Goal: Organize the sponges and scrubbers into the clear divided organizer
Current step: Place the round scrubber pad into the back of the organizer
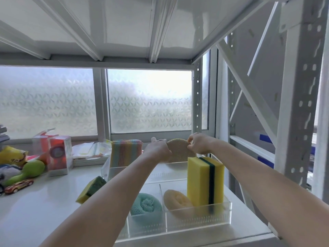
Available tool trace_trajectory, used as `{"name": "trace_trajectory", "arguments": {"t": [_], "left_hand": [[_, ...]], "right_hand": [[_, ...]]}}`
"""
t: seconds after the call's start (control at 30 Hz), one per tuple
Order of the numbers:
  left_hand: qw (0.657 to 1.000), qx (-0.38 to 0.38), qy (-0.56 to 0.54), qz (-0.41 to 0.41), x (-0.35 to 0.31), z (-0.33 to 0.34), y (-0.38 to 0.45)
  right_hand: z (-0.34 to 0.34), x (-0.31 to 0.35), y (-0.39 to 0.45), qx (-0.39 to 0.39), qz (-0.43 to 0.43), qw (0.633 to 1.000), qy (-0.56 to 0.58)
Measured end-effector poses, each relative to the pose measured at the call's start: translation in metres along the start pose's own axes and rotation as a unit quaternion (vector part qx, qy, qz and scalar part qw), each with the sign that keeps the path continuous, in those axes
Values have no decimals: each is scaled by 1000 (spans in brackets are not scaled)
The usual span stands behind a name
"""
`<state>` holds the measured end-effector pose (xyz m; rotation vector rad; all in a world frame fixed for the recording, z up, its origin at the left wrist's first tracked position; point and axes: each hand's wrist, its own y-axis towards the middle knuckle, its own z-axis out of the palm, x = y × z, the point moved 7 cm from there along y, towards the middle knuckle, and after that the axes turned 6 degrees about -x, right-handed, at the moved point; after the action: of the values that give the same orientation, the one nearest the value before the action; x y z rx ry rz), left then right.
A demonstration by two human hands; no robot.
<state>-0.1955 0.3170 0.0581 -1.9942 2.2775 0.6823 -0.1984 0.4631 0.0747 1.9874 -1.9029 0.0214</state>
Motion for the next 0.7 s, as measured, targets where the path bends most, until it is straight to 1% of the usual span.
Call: {"name": "trace_trajectory", "arguments": {"t": [0.1,0.2,0.27,0.33,0.43,0.53,0.6,0.7], "left_hand": [[999,-43,6,12,-1,-11,-6],[993,-79,-59,58,-16,-26,-22],[984,-110,-107,94,-28,-37,-34],[977,-127,-123,116,-35,-42,-46],[987,-95,-87,96,-31,-36,-54],[994,-65,-46,73,-23,-27,-54],[994,-55,-68,61,-19,-24,-52],[992,-59,-100,48,-16,-23,-49]], "right_hand": [[-8,-1,-7,-5,-3,1000,12],[-24,-1,-19,-20,-7,999,29],[-37,-1,-32,-38,-12,998,46],[-48,-1,-46,-48,-14,997,66],[-47,-3,-68,-19,2,997,74],[-40,-3,-85,-4,9,999,41],[-36,-2,-92,0,17,1000,26],[-28,3,-98,31,29,999,8]]}}
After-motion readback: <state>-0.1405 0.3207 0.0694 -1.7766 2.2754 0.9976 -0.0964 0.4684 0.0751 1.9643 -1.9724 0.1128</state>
